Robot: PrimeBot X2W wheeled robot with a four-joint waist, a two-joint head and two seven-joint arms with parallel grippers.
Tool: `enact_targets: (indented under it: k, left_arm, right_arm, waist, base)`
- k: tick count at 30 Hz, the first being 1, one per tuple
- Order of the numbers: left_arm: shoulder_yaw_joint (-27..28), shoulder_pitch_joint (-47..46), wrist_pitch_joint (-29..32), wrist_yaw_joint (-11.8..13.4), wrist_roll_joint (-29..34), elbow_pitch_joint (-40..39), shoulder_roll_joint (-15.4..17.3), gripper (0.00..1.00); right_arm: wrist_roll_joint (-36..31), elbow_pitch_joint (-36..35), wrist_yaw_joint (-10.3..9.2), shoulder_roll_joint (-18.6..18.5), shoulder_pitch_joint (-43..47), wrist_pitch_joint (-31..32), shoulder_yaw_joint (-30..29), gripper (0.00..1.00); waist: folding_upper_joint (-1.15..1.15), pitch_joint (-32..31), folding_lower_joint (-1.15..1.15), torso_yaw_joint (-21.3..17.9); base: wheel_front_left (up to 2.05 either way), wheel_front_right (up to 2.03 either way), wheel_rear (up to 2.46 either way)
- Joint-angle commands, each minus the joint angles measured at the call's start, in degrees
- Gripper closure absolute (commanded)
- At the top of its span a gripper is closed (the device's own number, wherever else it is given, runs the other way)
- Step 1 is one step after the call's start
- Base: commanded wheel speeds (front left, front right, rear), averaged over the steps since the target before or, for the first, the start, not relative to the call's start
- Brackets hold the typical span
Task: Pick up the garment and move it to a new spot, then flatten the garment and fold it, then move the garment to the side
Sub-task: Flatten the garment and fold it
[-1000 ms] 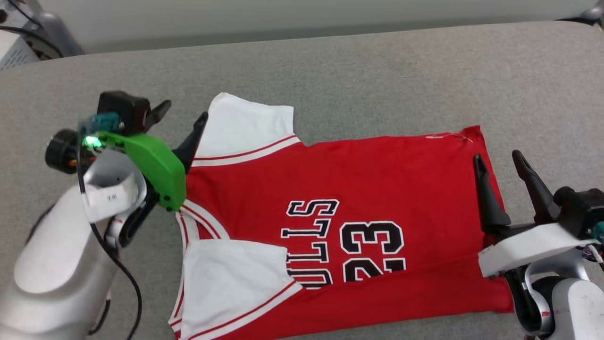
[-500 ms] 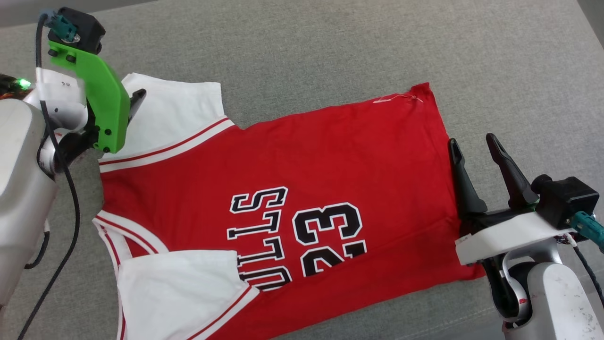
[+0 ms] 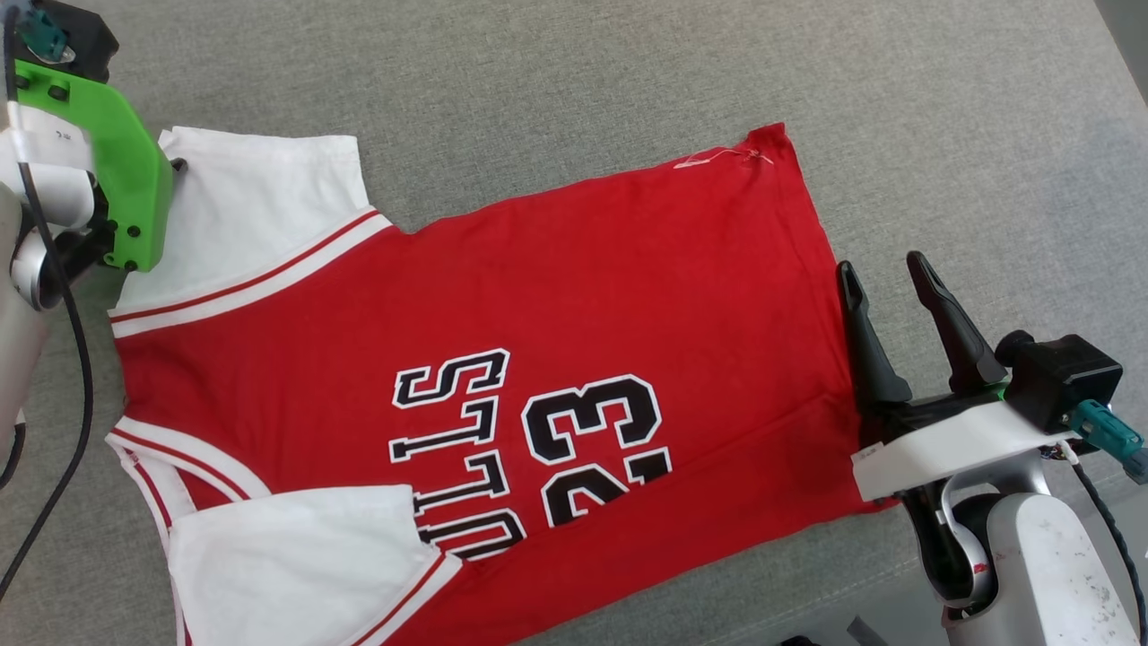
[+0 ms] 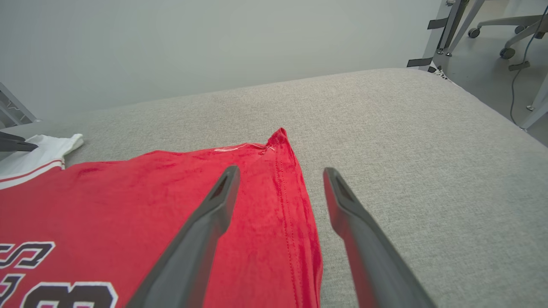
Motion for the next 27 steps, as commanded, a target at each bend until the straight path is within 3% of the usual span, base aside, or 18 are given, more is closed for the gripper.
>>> enact_targets:
  k: [1, 3, 4, 5, 6, 10, 19, 27]
  left_arm:
    - [-1.54, -0.32, 0.02, -0.15, -0.02, 0.56, 0.26, 0.0]
    - [-2.91, -0.3, -0.27, -0.15, -0.27, 0.77, 0.51, 0.04]
    - [-3.2, -0.34, -0.53, -0.15, -0.7, 1.11, 0.44, 0.62]
    - [-3.38, -0.39, -0.92, -0.15, -1.11, 1.23, 0.33, 0.89]
    - [-3.47, -0.49, -1.8, -0.15, -1.38, 1.46, 0.25, 1.0]
    - [-2.76, -0.18, -8.44, -0.15, -4.49, 4.52, -1.8, 1.0]
    - [-2.88, 1.69, -14.29, -0.15, -7.49, -0.23, -2.4, 1.0]
    - [-3.15, 6.02, -14.89, 1.54, -7.99, -12.72, -0.55, 1.0]
  right_arm:
    - [0.14, 0.27, -0.05, 0.07, -1.12, -0.38, 0.03, 0.0]
    - [0.1, 0.39, -0.05, 0.07, -1.19, -0.34, 0.18, 0.0]
    - [0.08, 0.43, -0.05, 0.07, -1.23, -0.31, 0.27, 0.0]
    - [0.03, 0.47, -0.05, 0.07, -1.27, -0.27, 0.31, 0.0]
    - [-0.04, 0.51, -0.05, 0.07, -1.32, -0.19, 0.36, 0.0]
    - [-1.26, 0.2, -0.05, 0.07, -1.25, 1.33, -0.11, 0.0]
    - [-3.68, -1.74, -0.05, -1.04, -0.12, 6.6, -1.63, 0.0]
    - [-3.56, -2.68, -0.05, -7.74, -1.88, 22.24, -1.18, 0.0]
  waist:
    - [0.66, 0.21, -0.01, -0.15]
    - [0.66, 0.27, -0.01, -0.1]
    - [0.66, 0.27, -0.01, -0.06]
    - [0.66, 0.25, -0.01, -0.02]
    - [0.66, 0.22, -0.01, 0.05]
    - [0.66, -1.73, -0.01, 1.27]
    - [0.66, -6.27, -0.01, 4.72]
    - [0.66, -8.02, -0.01, 9.13]
  base:
    - [0.0, 0.0, 0.0]
    - [0.0, 0.0, 0.0]
    - [0.0, 0.0, 0.0]
    - [0.0, 0.0, 0.0]
    - [0.0, 0.0, 0.0]
    - [0.0, 0.0, 0.0]
    - [0.0, 0.0, 0.0]
    - [0.0, 0.0, 0.0]
